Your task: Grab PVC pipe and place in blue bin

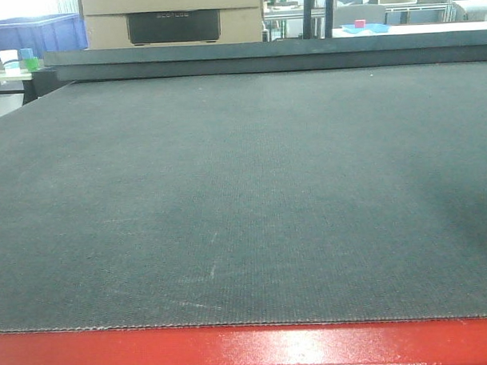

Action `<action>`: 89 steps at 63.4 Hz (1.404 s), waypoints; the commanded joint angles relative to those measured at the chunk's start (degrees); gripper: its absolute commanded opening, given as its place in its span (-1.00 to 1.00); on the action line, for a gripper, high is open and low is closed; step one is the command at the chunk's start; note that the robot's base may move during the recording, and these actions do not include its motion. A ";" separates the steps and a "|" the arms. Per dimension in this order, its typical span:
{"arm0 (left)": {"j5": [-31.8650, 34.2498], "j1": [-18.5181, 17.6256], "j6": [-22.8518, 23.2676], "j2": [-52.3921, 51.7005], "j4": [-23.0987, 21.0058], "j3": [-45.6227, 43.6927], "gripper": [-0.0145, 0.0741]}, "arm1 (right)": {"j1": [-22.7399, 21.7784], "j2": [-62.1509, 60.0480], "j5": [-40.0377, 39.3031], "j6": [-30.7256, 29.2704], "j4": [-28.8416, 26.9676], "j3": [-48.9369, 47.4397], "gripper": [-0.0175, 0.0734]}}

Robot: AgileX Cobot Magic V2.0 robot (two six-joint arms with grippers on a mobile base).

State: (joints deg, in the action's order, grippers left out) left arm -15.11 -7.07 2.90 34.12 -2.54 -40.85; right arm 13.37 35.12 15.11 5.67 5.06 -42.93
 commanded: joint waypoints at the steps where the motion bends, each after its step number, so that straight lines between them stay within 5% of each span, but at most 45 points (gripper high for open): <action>1: 1.55 0.03 0.29 -0.30 -0.04 -0.04 -0.92 | -0.03 -0.38 -1.61 -0.21 0.74 0.11 -0.98; 89: 1.55 0.03 0.29 -0.30 -0.04 -0.04 -0.92 | -0.03 -0.38 -1.84 -0.21 0.74 0.11 -0.98</action>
State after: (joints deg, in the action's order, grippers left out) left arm -14.99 -6.98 3.01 34.01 -2.54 -40.85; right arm 13.37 35.12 15.02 5.67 5.06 -42.93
